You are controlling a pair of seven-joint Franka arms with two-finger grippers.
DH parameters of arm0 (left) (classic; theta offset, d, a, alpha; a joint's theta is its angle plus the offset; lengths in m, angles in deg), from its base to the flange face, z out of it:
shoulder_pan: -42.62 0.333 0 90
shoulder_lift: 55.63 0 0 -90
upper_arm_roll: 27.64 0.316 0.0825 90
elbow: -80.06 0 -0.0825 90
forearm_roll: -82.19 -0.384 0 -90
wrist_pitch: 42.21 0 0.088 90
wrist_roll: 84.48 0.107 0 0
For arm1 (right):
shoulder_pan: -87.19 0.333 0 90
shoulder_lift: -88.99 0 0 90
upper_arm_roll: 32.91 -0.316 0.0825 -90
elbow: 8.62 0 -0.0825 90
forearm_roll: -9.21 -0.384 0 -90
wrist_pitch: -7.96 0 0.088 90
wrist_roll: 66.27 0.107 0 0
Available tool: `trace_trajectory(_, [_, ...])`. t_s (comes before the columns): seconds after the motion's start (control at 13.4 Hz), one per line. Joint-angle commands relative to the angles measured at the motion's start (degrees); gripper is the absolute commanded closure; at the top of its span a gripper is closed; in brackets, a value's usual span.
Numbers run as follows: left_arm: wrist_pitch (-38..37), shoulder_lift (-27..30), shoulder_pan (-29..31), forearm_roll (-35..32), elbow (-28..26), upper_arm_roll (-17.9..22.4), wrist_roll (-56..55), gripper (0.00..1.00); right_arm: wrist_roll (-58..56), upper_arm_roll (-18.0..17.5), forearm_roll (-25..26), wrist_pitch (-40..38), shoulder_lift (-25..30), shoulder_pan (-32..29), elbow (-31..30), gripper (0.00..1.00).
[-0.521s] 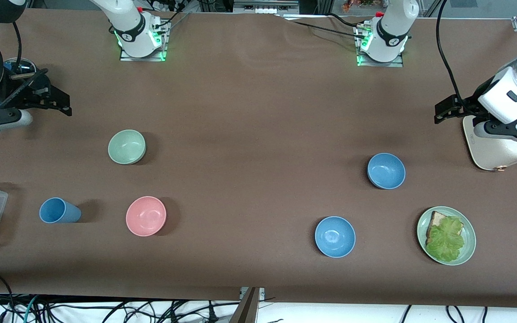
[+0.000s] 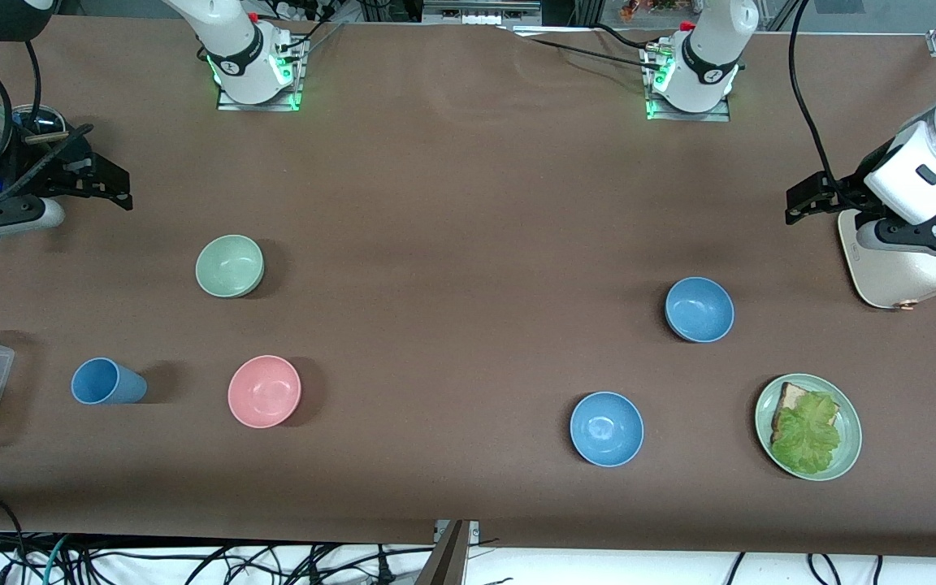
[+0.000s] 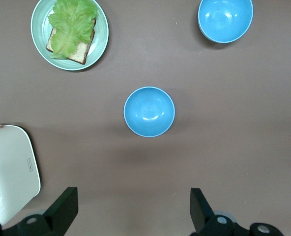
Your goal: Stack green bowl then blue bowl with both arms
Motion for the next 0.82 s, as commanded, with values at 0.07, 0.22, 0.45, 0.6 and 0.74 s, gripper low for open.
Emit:
trace_trajectory(0.07, [-1.6,-0.9,-0.1,0.8,2.2,-0.1,-0.1,0.0,0.6,0.0,-1.3,0.4,-1.3,-0.5,0.9,0.0])
trace_trajectory(0.22, [-1.5,-1.1,-0.2,0.8,2.2,-0.1,-0.1,0.0,0.6,0.0,-3.0,1.1,-1.5,-0.5,1.0,0.0])
trace_trajectory(0.45, [-1.5,-1.2,-0.1,0.8,2.2,-0.2,-0.1,0.0,0.6,0.0,-3.2,1.4,-1.5,-0.3,1.0,0.0])
trace_trajectory(0.6, [-1.5,-1.2,-0.1,0.8,2.3,-0.1,-0.1,0.0,0.6,0.1,-3.1,1.3,-1.5,-0.5,1.0,0.0])
trace_trajectory(0.74, [-1.5,-1.2,0.0,0.8,2.2,-0.2,0.0,0.0,0.6,0.4,-3.2,1.2,-1.0,-0.5,1.0,0.0])
